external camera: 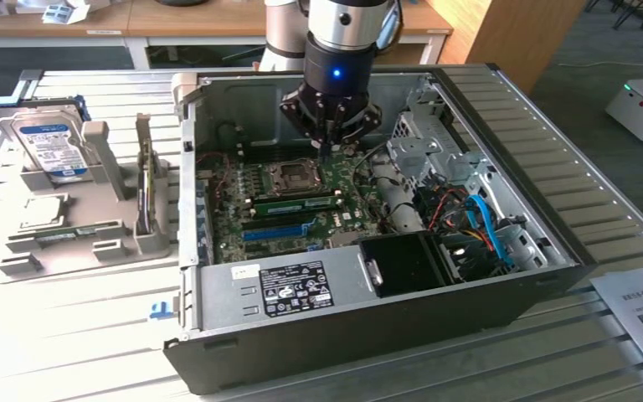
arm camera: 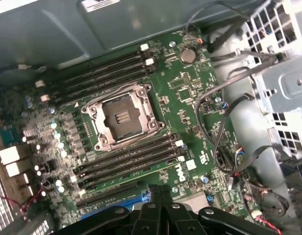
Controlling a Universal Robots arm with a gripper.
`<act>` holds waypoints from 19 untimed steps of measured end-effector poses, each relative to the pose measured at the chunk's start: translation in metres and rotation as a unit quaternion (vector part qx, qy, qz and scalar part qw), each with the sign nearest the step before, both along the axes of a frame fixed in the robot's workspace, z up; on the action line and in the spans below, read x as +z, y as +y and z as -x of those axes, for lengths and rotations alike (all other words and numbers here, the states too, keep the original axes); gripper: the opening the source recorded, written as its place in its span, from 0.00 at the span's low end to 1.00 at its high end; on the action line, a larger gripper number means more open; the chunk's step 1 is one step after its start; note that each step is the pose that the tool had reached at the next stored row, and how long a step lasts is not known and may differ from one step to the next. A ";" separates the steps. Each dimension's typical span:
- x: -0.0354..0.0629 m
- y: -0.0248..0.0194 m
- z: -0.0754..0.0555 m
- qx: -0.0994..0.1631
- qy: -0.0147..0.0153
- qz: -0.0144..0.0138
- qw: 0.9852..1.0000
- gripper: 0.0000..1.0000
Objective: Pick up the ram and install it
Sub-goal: 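Press down the ram until it locks into place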
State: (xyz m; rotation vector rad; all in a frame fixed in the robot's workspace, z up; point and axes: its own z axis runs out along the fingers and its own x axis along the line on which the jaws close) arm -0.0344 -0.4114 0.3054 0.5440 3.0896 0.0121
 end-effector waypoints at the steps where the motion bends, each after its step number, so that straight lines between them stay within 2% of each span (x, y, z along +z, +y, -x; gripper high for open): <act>1: 0.0000 0.0000 0.000 0.007 0.000 0.000 1.000 0.10; 5: 0.0000 0.0000 0.000 0.033 0.000 0.000 0.999 0.10; 9: 0.0000 0.0000 0.000 0.060 0.000 0.000 0.998 0.10; 14: 0.0000 0.0000 0.000 0.097 0.000 0.000 0.995 0.10; 19: 0.0000 0.0000 0.000 0.122 0.000 0.000 0.993 0.10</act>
